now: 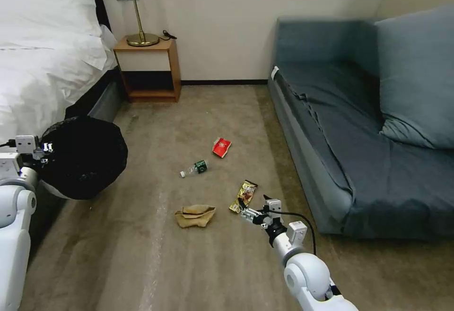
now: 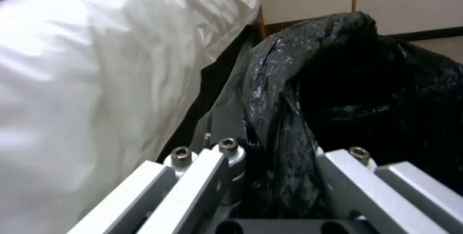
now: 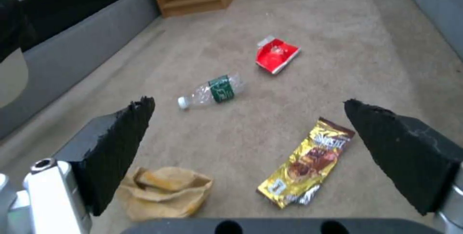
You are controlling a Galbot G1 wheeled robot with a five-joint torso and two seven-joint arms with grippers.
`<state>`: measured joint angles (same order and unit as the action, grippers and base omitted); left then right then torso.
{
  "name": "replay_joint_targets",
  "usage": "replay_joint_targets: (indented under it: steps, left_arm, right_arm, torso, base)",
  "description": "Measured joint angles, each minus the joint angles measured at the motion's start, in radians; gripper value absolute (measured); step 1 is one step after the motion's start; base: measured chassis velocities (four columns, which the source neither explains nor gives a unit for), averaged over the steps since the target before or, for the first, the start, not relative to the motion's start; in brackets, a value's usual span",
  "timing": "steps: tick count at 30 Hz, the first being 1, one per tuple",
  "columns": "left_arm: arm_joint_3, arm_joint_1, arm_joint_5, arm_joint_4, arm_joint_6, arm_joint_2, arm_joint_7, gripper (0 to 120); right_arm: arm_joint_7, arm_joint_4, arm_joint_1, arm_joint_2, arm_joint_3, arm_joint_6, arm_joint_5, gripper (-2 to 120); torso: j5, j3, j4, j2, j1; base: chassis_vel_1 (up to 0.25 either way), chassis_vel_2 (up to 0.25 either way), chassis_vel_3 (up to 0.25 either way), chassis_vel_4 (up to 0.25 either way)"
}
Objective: Pick up the trash bin, then pick up the garbage on the floor and place it into the trash bin.
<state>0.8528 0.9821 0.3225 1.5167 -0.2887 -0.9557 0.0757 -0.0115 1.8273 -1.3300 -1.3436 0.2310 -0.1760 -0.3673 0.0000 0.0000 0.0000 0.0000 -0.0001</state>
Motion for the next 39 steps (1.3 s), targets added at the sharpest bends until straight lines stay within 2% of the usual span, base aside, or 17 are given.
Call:
replay_joint_targets:
  steps: [9, 25, 35, 39]
  left_arm:
    - [-0.015, -0.031, -0.002, -0.021, 0.016, -0.028, -0.016, 5]
    - [-0.007, -0.025, 0.002, -0.041, 0.021, -0.015, 0.002, 5]
    - [-0.001, 0.014, 0.001, -0.011, 0.022, -0.028, 0.006, 5]
    - [0.010, 0.053, 0.013, 0.028, 0.022, -0.032, 0.008, 5]
  right_arm:
    - [0.001, -0.021, 0.018, -0.023, -0.033, -0.007, 0.003, 100]
    - [-0.005, -0.071, 0.050, -0.022, -0.084, -0.013, 0.014, 100]
    - [-0.007, -0.148, 0.124, 0.020, -0.197, -0.044, 0.031, 100]
    - [-0.003, -0.199, 0.192, 0.047, -0.282, -0.095, 0.025, 100]
  torso:
    - [0.0000, 0.000, -0.0002, 0.000, 0.000]
    - [0.0000, 0.000, -0.0001, 0.000, 0.000]
    - [0.0000, 0.000, 0.0000, 0.000, 0.000]
    - [0.0001, 0.000, 0.0000, 0.000, 0.000]
  base:
    - [-0.123, 0.099, 0.126, -0.108]
    - [-0.123, 0.120, 0.118, -0.115]
    - [-0.082, 0.089, 0.080, -0.084]
    - [-0.049, 0.068, 0.063, -0.045]
